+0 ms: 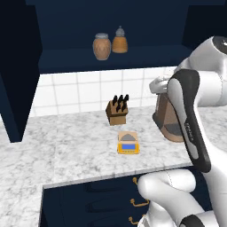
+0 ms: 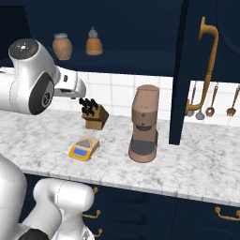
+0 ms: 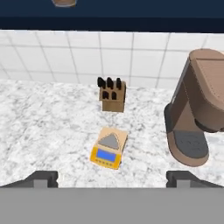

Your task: Pick the honey bottle and place it on the digital scale for weighing, and close the cabinet.

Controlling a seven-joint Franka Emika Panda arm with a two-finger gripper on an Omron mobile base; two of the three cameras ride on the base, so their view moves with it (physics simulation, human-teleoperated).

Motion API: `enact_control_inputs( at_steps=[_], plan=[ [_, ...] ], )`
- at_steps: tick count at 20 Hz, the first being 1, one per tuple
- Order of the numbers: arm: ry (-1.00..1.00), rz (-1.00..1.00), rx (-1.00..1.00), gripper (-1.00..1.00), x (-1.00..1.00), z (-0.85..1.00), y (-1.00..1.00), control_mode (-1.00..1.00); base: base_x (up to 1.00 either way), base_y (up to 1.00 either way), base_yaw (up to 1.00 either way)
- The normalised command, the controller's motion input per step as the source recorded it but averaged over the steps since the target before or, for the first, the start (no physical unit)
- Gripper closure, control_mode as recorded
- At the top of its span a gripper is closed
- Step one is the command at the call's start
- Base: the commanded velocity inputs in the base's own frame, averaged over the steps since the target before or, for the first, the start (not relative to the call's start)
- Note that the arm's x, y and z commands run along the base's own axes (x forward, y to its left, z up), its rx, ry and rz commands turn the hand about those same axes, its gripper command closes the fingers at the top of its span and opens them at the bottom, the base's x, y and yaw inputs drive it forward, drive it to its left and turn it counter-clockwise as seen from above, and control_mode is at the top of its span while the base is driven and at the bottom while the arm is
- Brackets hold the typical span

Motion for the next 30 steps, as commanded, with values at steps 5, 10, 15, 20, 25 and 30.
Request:
enact_control_inputs(
  at_steps=[5,10,15,20,25,30],
  plan=[
    [-0.16,0.05,0.02,-1.00,-0.14,0.85,0.22,-1.00,0.00,0.00,0.00],
    [-0.27,0.06,0.00,-1.00,0.01,0.69,0.38,-1.00,0.00,0.00,0.00],
    [-0.36,0.06,0.00,-1.00,0.25,0.19,0.40,-1.00,0.00,0.00,0.00],
    [-0.12,0.02,0.00,-1.00,0.45,0.00,0.36,-1.00,0.00,0.00,0.00],
    [-0.12,0.00,0.02,-1.00,0.51,0.02,0.27,-1.00,0.00,0.00,0.00],
    [-0.13,0.01,0.00,-1.00,0.43,0.00,0.18,-1.00,0.00,0.00,0.00]
  ],
)
